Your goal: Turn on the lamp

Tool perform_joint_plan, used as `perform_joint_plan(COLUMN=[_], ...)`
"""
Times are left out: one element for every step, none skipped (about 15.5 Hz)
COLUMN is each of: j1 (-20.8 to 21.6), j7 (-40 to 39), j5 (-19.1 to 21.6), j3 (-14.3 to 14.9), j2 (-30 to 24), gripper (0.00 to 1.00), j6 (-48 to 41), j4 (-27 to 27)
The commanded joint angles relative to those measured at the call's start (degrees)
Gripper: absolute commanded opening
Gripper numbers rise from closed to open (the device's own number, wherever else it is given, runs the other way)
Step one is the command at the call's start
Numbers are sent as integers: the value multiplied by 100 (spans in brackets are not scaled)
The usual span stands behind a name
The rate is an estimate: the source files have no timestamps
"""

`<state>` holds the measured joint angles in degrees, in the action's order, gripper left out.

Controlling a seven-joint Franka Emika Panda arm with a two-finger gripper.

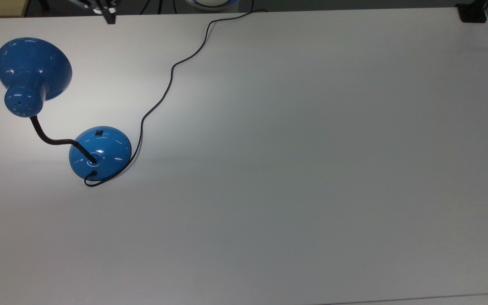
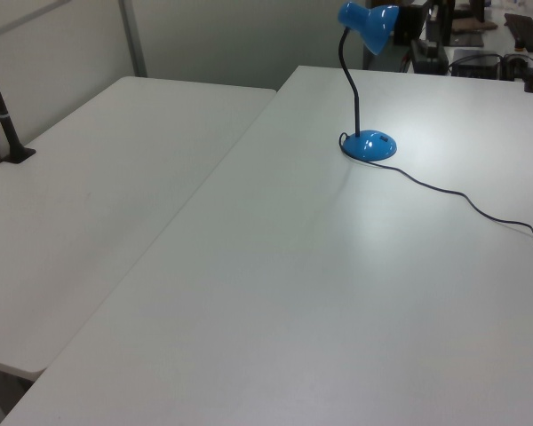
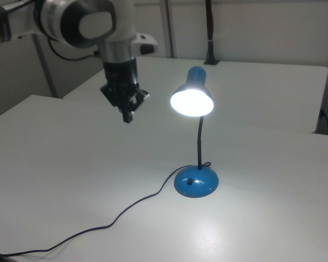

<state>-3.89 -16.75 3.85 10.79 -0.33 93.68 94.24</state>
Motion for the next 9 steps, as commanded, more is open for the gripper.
perform_joint_plan(j1=[546,608,626,635,661,662,644,644,653], j7=[365,356,321,304,286,303,286,295,286], j5=[-24,-7,-16,-42,-60,-68,-16,-16,-68], j3=[37,29,28,20,-6,-7,-15,-15,-7], j2=[-160,-117,-81,-81,-81,-81,-90,-90,-98], gripper=[27,53,86,100,100,100,100,100,100], j6=[-113,-96,-87,-78,-69,-69,-61,-60,-60], j4=[-168,-230,-257,-257,-257,-266,-275,-266,-266])
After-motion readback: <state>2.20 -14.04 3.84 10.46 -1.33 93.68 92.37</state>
